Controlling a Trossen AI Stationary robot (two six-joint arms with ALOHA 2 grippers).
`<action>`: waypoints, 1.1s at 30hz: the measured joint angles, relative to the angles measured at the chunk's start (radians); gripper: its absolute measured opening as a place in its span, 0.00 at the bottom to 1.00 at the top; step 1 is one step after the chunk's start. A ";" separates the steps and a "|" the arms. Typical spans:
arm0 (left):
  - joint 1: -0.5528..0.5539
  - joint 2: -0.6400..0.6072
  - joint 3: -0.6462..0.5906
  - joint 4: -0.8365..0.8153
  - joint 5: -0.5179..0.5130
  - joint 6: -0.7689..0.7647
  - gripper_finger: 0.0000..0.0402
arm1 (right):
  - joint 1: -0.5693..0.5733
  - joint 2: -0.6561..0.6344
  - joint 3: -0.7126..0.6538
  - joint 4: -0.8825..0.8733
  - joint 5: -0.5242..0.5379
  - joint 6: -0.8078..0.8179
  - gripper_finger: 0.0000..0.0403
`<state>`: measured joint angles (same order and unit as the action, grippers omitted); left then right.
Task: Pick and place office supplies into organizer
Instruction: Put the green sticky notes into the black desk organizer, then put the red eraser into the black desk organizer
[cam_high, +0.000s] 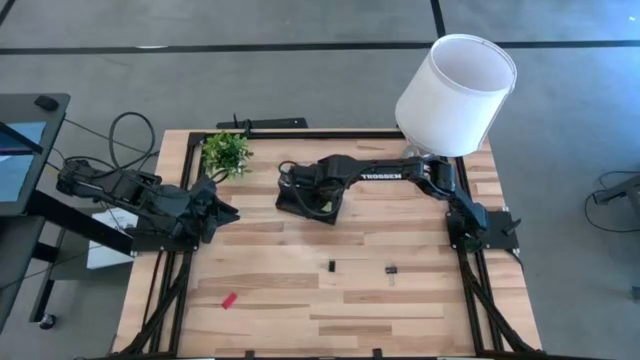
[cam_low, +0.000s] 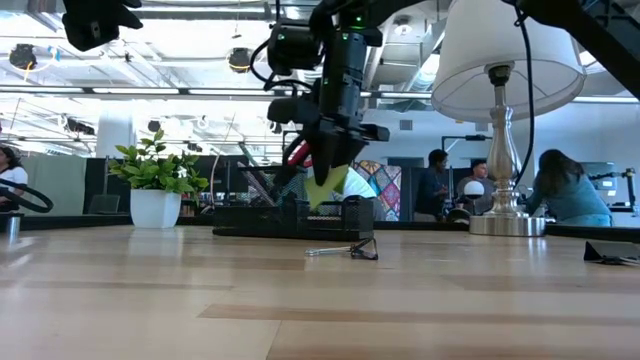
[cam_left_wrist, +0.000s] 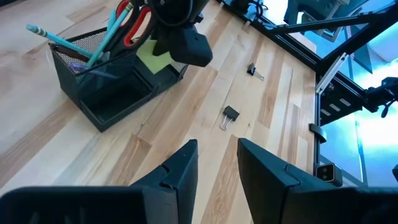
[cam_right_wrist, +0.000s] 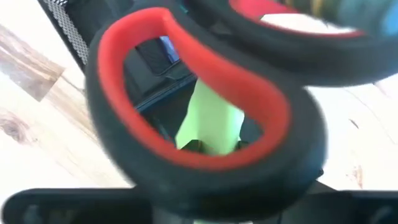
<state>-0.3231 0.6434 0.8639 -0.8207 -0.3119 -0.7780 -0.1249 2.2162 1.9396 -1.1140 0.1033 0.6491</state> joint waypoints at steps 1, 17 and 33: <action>0.000 0.000 0.000 0.000 0.000 0.000 0.27 | 0.000 0.000 0.000 -0.001 0.000 0.000 0.28; 0.000 0.000 0.000 0.000 0.000 -0.001 0.27 | 0.035 -0.014 0.002 -0.167 -0.009 0.068 0.51; -0.098 0.129 -0.145 -0.052 0.430 -0.360 0.27 | 0.252 -0.283 0.004 0.034 0.097 0.314 0.44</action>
<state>-0.4214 0.7722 0.7186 -0.8730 0.1186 -1.1377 0.1267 1.9337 1.9438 -1.0804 0.2003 0.9630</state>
